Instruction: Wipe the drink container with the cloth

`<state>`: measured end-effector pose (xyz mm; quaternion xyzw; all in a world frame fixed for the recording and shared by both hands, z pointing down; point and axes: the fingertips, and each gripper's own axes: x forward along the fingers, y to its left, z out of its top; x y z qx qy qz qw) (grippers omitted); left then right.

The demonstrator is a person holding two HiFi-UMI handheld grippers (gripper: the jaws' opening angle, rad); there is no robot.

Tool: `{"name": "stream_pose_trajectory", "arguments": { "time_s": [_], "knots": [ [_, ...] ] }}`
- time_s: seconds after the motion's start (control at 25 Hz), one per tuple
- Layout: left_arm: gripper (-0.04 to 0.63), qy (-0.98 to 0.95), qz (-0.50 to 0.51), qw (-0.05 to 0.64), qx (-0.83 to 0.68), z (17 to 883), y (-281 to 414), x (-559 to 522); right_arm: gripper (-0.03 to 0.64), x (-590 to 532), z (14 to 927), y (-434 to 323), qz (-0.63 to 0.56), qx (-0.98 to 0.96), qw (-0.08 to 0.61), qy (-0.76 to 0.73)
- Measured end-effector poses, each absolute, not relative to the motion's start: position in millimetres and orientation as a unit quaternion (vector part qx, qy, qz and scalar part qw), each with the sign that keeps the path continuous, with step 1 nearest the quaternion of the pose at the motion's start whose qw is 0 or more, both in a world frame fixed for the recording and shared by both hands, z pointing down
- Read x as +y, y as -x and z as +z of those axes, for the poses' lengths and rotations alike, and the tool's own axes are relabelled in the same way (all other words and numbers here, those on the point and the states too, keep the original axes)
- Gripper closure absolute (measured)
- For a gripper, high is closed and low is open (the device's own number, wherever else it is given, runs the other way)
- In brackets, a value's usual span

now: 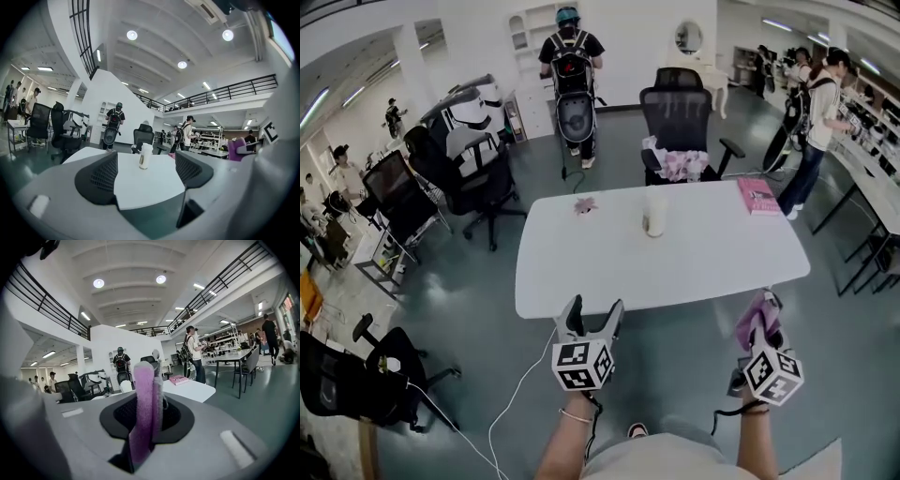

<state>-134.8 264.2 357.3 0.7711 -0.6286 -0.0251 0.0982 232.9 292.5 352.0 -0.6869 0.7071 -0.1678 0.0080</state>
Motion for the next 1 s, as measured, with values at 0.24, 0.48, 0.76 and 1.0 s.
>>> {"name": "stream_pose_trajectory", "arguments": {
  "time_s": [0.24, 0.48, 0.76, 1.0],
  "knots": [
    [0.213, -0.768, -0.021, 0.115, -0.630, 373.3, 134.8, 246.0, 0.549, 272.5, 358.9, -239.3, -0.181, 0.702, -0.007, 0.689],
    [0.210, -0.759, -0.011, 0.115, -0.640, 383.8, 140.6, 193.2, 0.549, 199.5, 357.6, -249.1, -0.170, 0.703, 0.011, 0.691],
    [0.204, -0.753, -0.005, 0.103, -0.650, 377.0, 135.0, 113.3, 0.549, 101.8, 360.8, -257.9, -0.180, 0.713, 0.013, 0.678],
    [0.204, -0.737, -0.012, 0.106, -0.668, 372.0, 134.4, 50.8, 0.548, 19.7, 357.8, -258.8, -0.181, 0.729, -0.001, 0.660]
  ]
}}
